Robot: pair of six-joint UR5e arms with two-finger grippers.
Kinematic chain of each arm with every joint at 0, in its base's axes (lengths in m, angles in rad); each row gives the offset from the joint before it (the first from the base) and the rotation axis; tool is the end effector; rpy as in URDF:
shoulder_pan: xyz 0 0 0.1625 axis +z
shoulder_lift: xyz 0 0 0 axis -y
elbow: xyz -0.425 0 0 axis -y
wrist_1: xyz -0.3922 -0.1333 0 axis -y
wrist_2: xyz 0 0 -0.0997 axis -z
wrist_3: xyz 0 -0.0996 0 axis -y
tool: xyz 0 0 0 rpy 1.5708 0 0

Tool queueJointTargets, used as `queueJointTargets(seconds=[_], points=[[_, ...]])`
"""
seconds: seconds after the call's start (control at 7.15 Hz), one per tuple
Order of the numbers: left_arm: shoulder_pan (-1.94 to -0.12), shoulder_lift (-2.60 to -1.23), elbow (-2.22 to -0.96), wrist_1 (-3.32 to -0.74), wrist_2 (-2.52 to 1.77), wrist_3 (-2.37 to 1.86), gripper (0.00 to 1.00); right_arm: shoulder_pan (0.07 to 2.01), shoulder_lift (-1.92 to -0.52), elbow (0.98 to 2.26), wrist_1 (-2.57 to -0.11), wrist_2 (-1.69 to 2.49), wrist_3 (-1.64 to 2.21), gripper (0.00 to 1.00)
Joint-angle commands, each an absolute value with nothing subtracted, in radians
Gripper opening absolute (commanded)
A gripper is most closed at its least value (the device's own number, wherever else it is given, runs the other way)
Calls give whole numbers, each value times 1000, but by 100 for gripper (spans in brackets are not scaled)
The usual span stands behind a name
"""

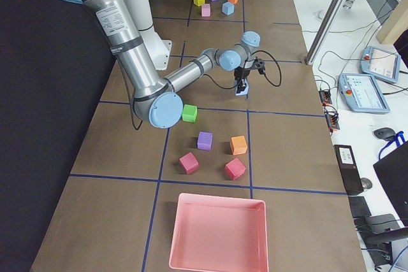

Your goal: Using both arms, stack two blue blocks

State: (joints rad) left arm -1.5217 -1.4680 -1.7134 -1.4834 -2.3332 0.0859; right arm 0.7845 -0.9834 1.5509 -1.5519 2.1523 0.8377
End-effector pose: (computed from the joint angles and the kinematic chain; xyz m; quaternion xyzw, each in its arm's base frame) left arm -0.0426 -0.4471 0.6463 -0.0152 0.3723 0.0538 0.9264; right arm -0.4366 -0.5469 0.3196 -0.0086 -0.3898 -0.0593 0.9190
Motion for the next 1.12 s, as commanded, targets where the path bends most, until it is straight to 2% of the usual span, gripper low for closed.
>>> queueJointTargets(seconds=[0.0,0.14,0.28,0.56,0.7,0.84,0.98], points=[[-1522,-1468,-1713,-1483,-2333,86,100,665,-730,1379,-1554,2070,1099,29],[-1522,-1468,-1713,-1483,-2333,86,100,628,-636,1279,-1551,2048,1156,29],[-1522,-1468,-1712,-1482,-2333,86,100,592,-593,1237,-1549,2021,1196,29],[-1522,-1465,-1712,-1482,-2333,86,100,551,-586,1226,-1548,1979,1220,33],[-1522,-1465,-1712,-1482,-2333,86,100,548,-587,1215,-1546,1974,1218,49],[-1522,-1465,-1712,-1482,-2333,86,100,545,-588,1206,-1522,1964,1218,82],[-1522,-1465,-1712,-1482,-2333,86,100,546,-586,1203,-1517,1962,1218,100]])
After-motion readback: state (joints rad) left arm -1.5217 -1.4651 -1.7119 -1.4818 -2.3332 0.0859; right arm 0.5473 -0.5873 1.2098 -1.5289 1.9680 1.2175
